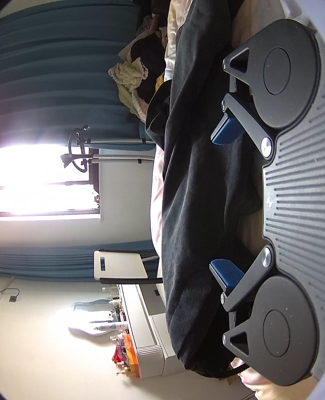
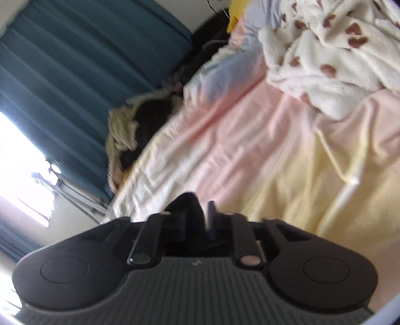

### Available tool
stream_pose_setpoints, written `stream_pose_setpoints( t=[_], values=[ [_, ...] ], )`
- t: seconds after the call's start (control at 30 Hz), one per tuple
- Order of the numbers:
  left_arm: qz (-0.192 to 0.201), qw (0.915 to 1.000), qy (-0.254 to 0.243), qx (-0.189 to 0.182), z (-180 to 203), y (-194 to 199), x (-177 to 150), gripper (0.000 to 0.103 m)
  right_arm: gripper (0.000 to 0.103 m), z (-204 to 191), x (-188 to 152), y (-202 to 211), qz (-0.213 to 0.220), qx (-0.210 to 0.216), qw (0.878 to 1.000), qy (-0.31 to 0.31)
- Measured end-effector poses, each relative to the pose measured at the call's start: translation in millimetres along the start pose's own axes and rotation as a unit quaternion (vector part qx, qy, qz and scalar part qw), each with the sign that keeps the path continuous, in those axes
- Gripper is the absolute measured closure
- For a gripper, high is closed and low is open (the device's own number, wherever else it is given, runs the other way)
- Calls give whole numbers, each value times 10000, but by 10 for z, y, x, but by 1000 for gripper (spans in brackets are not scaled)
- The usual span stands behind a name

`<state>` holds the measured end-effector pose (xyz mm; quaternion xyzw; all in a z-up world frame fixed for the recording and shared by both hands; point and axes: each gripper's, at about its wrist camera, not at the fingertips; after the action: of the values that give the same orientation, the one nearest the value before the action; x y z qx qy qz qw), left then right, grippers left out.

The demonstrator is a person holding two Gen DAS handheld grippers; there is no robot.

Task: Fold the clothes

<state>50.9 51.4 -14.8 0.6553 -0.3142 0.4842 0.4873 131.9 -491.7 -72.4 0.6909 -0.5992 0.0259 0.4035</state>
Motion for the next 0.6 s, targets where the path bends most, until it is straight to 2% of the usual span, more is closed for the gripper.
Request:
stream_pose_setpoints(
  t=[0.13, 0.17, 0.2, 0.23, 0.4, 0.47, 0.5, 0.6],
  values=[
    [-77, 9999, -32, -140, -11, 27, 9, 4, 51, -145, -51, 267, 94, -291, 9977, 610],
    [-66, 9998, -10, -198, -28, 58, 14, 4, 31, -179, -71, 348, 143, -379, 9967, 698],
    [-50, 9997, 10, -250, -44, 90, 19, 4, 18, -213, -92, 430, 193, -468, 9956, 786],
    [-18, 9996, 27, -286, -60, 126, 18, 4, 15, -247, -114, 510, 242, -553, 9944, 872],
    [29, 9982, 92, -591, -89, 277, 7, 4, 8, -366, -393, 739, 343, -368, 9945, 914],
    [-45, 9967, 100, -806, -65, 301, 8, 4, 5, -414, -505, 830, 384, -294, 9945, 931],
    [-59, 9959, 100, -897, -54, 315, 7, 4, 0, -437, -561, 876, 404, -257, 9944, 939],
    [-102, 9919, 50, -1268, 17, 305, 27, 4, 0, -509, -729, 1013, 465, -147, 9941, 965]
  ],
)
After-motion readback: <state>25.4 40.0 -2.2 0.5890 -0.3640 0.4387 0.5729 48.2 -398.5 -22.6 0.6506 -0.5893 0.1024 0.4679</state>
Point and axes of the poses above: each gripper's, at about its wrist camera, not at the fingertips, and y roughly against the way its jaws point, z to its right, x to its top, and after that the axes turned 2 degrees about -x, right-handed
